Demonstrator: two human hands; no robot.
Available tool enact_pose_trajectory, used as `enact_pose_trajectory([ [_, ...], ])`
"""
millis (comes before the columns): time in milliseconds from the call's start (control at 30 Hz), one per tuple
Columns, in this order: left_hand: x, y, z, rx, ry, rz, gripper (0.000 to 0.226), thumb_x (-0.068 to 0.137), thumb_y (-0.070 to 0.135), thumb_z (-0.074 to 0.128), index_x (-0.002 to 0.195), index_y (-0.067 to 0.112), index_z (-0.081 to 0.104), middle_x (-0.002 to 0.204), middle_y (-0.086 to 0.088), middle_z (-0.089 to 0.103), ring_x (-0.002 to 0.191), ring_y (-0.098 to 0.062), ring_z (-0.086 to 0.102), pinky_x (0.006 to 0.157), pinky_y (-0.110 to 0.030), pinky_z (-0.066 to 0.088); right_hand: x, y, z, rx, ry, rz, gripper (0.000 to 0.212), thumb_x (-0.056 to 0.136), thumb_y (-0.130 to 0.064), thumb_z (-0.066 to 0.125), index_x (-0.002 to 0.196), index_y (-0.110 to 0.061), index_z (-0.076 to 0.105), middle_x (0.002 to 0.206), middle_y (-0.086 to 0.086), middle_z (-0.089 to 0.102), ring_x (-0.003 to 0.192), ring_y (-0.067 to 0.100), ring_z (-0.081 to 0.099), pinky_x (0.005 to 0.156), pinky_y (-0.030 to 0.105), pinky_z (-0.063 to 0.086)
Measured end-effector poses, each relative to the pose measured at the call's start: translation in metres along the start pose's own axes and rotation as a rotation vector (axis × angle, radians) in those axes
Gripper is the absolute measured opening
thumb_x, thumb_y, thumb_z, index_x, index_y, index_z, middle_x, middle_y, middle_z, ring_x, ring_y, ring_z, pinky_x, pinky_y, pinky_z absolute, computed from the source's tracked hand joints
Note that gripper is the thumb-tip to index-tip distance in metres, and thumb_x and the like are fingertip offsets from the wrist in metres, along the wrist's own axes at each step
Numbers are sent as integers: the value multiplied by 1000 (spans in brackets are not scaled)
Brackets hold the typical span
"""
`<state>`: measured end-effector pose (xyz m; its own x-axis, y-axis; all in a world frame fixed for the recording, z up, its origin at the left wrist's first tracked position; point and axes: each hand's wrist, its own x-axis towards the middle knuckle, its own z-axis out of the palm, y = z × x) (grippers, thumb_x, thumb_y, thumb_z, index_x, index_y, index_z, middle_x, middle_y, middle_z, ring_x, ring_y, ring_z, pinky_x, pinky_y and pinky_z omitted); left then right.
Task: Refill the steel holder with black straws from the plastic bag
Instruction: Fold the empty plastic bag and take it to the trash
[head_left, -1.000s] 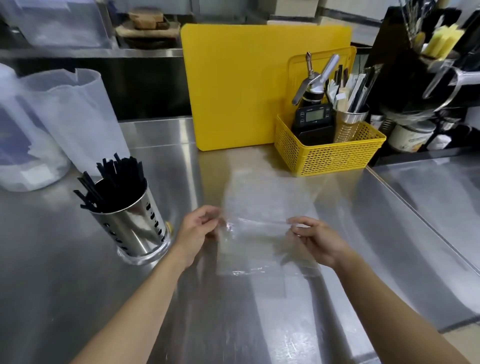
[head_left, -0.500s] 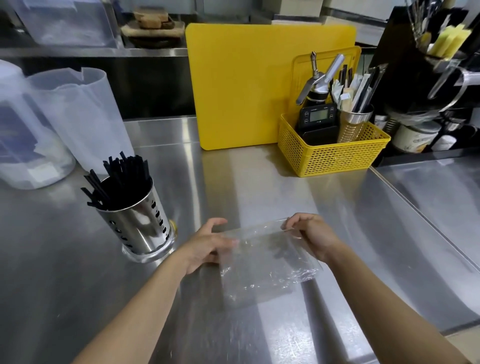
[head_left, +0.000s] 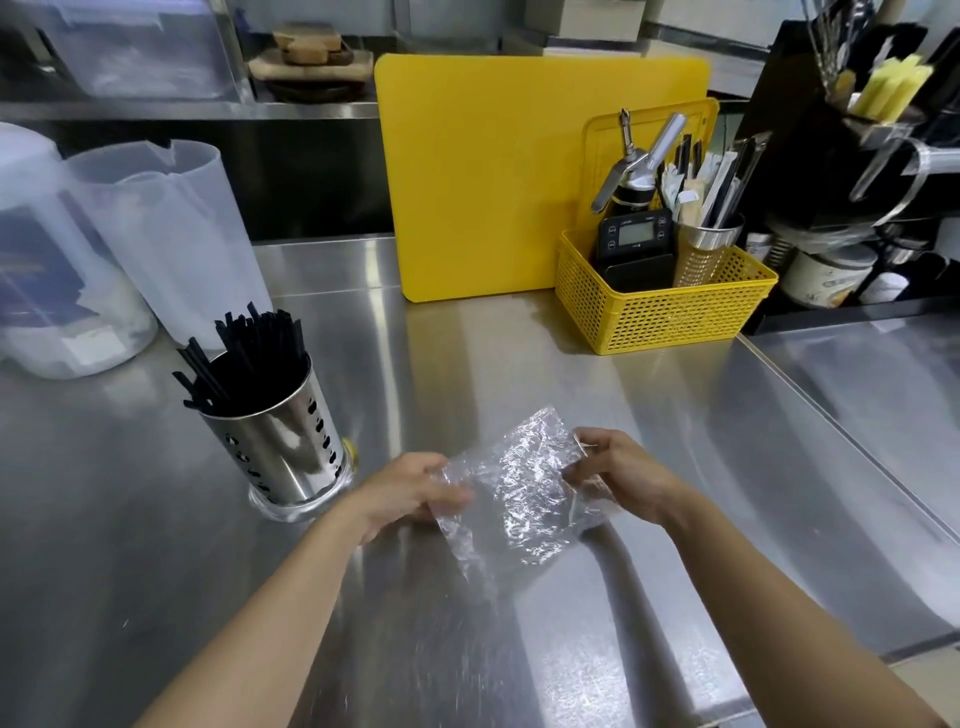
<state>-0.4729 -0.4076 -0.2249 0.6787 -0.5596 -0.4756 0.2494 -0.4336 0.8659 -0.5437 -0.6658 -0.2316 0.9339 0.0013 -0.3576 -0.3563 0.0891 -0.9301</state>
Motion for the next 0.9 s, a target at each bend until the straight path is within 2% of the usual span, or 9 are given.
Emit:
enact_pose_trajectory([
  [100, -12, 11, -4, 146, -303, -61, 18, 70, 30, 76, 79, 18, 66, 74, 13, 68, 77, -2, 62, 72, -23, 46, -6, -10, -2, -167, -146, 20, 26, 63, 11, 57, 88, 16, 58, 77, 17, 55, 68, 27, 52, 60, 30, 43],
  [167, -12, 14, 0, 157, -325, -59, 26, 71, 31, 75, 93, 18, 69, 87, 10, 70, 86, -7, 63, 75, -23, 47, -8, -16, 1, -288, -247, 49, 33, 62, 6, 60, 92, 18, 55, 76, 17, 54, 66, 26, 47, 58, 30, 37],
  [233, -11, 13, 14, 128, -247, 0, 30, 74, 23, 74, 99, 8, 66, 95, -3, 68, 90, -17, 62, 80, -29, 48, -11, -20, 11, -375, -303, 61, 26, 68, 7, 60, 94, 11, 62, 69, 11, 58, 60, 17, 51, 54, 23, 41],
  [300, -9, 11, 29, 63, -131, 74, 8, 74, 9, 73, 80, 9, 68, 83, -11, 67, 79, -23, 61, 77, -35, 48, -10, -20, 20, -388, -278, 56, 20, 74, 9, 60, 91, 1, 66, 68, 3, 63, 59, 11, 57, 56, 20, 45],
  [400, -5, 10, 34, -48, 75, 142, 27, 73, -3, 70, 56, 18, 66, 60, -2, 64, 59, -15, 57, 61, -22, 47, -3, -21, 22, -248, -49, 25, 21, 78, -8, 65, 99, -7, 67, 81, 5, 66, 74, 18, 60, 64, 26, 46],
  [500, -7, 14, 26, -223, 282, 157, 9, 73, 2, 72, 78, 9, 67, 74, -7, 69, 64, -16, 64, 65, -23, 51, -3, -21, 20, 49, 61, 11, 29, 76, -26, 69, 102, -14, 65, 89, 9, 58, 76, 21, 55, 66, 31, 45],
  [600, -6, 12, 24, -331, 441, 183, 12, 76, 6, 72, 84, 11, 66, 85, -9, 71, 74, -18, 65, 75, -32, 54, -7, -15, 26, 185, -93, 28, 25, 70, -33, 74, 85, -15, 66, 76, 5, 50, 67, 17, 46, 64, 31, 36],
  [767, -9, 14, 31, -353, 488, 217, 11, 77, 8, 71, 85, 9, 64, 82, -6, 68, 78, -20, 62, 83, -35, 50, -6, -14, 41, -26, -28, 43, 9, 72, -8, 71, 75, -10, 63, 69, 4, 57, 61, 15, 50, 59, 25, 41],
  [900, -12, 13, 27, -219, 431, 279, 22, 77, 18, 72, 72, 9, 53, 63, 2, 56, 63, -10, 52, 63, -18, 39, -6, -15, 35, -13, -4, 25, 10, 74, 2, 65, 75, -8, 62, 60, 3, 55, 54, 13, 52, 51, 22, 40],
])
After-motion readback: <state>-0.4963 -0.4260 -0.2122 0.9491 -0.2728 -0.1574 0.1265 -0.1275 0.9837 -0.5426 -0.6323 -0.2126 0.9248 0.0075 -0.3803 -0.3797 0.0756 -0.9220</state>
